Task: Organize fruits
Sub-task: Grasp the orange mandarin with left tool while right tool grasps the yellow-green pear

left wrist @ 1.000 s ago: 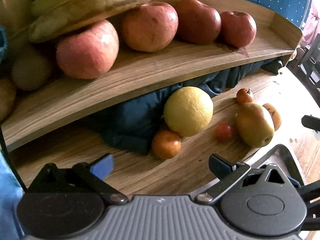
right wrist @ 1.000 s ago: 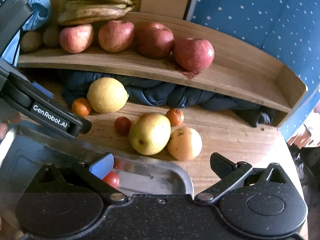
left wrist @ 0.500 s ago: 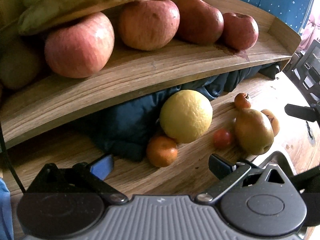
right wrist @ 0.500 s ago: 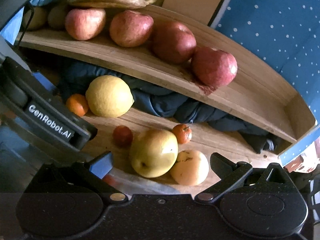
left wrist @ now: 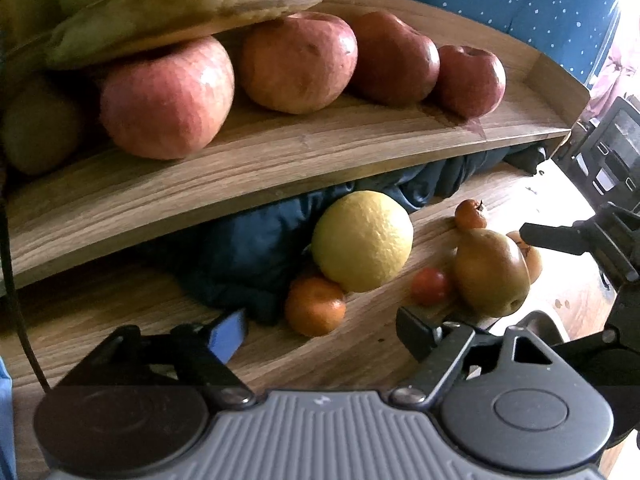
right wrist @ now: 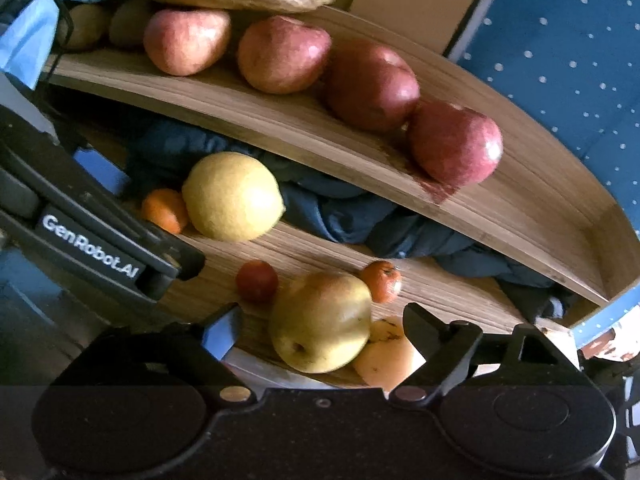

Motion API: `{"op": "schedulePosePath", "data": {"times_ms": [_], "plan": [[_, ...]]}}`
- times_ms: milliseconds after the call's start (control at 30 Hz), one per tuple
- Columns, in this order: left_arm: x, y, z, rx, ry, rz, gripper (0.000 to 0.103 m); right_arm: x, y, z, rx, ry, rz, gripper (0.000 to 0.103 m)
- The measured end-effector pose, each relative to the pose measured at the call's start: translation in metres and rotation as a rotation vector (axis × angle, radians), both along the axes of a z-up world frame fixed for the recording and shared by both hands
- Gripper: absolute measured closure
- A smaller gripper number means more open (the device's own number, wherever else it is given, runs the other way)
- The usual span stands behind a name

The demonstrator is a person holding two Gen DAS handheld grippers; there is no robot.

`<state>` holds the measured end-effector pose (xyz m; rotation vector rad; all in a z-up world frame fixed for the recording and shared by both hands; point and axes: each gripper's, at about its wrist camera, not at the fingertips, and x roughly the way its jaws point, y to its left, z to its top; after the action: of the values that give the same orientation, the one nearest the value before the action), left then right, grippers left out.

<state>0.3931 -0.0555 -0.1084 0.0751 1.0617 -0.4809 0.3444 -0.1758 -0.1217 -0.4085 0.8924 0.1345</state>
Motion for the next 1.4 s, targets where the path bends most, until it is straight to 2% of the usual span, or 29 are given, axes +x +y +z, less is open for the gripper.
{"op": "schedulePosePath", "data": {"times_ms": [233,367,533,800,933,967,1200,1400], "plan": [[0.003,0.001,0.001,-0.012,-0.004,0.010,0.033,0.005,0.003,-0.001,0.007,0.018,0.015,0.025],[0.003,0.000,0.002,-0.016,-0.003,0.022,0.044,0.007,0.003,0.000,0.002,0.026,0.010,0.029],[0.002,0.003,0.005,-0.023,-0.003,0.030,0.048,0.009,0.002,0.004,-0.007,0.035,-0.017,0.037],[0.002,-0.001,0.004,-0.015,-0.014,0.027,0.049,0.012,0.012,-0.004,-0.114,0.059,0.032,0.038],[0.001,0.000,0.003,-0.006,-0.025,0.031,0.057,0.011,0.015,-0.005,-0.150,0.059,0.040,0.043],[0.001,0.001,0.003,-0.004,-0.025,0.033,0.060,0.010,0.015,-0.005,-0.150,0.060,0.044,0.045],[-0.003,0.006,0.006,-0.020,-0.012,0.037,0.067,0.008,0.014,-0.002,-0.136,0.064,0.042,0.047],[-0.011,0.007,0.007,-0.031,0.004,0.036,0.067,0.006,0.012,0.002,-0.077,0.068,0.039,0.047]]}}
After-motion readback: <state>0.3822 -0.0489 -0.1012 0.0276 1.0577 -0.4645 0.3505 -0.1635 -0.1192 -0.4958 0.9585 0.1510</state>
